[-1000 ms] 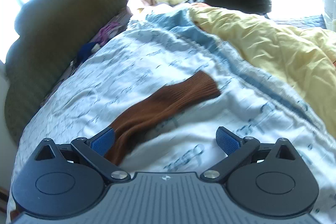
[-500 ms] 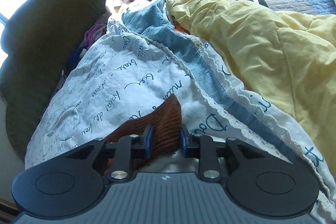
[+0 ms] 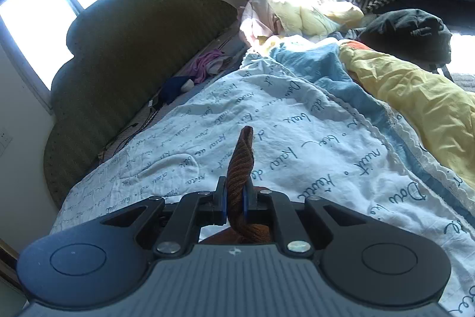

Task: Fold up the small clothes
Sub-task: 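Lift the cuff with the right gripper and lay the sleeve across the body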

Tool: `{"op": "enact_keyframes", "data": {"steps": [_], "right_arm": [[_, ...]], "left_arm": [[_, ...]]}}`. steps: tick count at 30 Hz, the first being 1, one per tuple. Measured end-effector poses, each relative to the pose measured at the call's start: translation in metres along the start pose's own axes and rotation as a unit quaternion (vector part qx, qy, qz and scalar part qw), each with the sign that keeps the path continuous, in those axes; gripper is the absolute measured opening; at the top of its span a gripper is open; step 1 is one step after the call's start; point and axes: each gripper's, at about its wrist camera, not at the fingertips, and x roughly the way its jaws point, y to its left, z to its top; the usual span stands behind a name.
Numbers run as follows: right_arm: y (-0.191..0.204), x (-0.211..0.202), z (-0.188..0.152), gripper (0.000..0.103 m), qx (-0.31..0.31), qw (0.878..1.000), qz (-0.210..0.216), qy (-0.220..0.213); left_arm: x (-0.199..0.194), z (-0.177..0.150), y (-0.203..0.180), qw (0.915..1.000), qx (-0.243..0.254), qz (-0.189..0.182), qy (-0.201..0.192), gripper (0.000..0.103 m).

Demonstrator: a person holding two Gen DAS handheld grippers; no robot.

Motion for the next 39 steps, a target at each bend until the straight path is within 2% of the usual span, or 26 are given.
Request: {"op": "enact_keyframes", "data": {"steps": [8,17,21,32,39], "right_arm": [[0.097,-0.005,-0.046,0.008,-0.034,0.998,0.052,0.023],[0.187,0.013,-0.123,0.008,-0.04,0.991,0.099,0.075],[0.224,0.027,-0.154,0.008,-0.044,0.986,0.12,0.103],[0.324,0.066,-0.23,0.008,-0.08,0.968,0.166,0.173],[0.367,0.081,-0.274,0.008,-0.113,0.955,0.183,0.205]], "left_arm": [[0.003,-0.008,0.053,0.9997,-0.012,-0.021,0.003,0.103],[0.012,-0.015,0.107,0.9986,-0.031,-0.041,0.009,0.103],[0.014,-0.02,0.128,0.9982,-0.036,-0.046,0.014,0.103],[0.021,-0.033,0.187,0.9981,-0.045,-0.031,0.028,0.103],[0.016,-0.045,0.231,0.996,-0.076,-0.026,0.04,0.103]]}}
